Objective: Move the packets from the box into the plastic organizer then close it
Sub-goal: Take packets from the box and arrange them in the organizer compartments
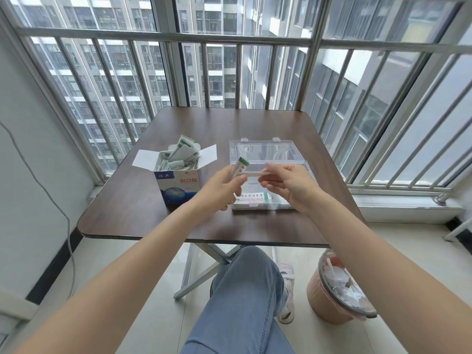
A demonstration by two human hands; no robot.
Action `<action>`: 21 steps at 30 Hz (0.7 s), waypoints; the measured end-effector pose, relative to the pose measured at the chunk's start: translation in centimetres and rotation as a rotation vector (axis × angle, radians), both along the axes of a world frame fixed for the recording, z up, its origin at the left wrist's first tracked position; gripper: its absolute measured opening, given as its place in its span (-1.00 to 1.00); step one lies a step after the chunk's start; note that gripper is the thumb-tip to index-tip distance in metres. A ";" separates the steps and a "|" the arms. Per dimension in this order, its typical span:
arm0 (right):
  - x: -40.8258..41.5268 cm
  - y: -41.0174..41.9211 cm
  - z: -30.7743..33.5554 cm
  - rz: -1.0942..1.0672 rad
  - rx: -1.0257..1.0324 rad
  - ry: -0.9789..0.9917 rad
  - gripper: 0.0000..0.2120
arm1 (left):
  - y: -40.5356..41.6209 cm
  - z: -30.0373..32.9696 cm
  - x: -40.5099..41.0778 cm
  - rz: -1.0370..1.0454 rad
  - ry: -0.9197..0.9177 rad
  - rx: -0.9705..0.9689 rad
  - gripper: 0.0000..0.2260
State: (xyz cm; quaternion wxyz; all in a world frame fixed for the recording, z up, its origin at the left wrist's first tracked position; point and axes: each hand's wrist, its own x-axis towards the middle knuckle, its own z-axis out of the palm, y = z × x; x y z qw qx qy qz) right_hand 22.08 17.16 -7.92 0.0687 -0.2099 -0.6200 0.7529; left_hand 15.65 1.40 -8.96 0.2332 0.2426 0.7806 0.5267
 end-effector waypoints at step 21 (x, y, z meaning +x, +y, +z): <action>-1.0 -1.0 -2.8 0.105 1.252 -0.076 -0.89 | -1.1 -0.6 -1.2 0.082 0.165 -0.036 -0.89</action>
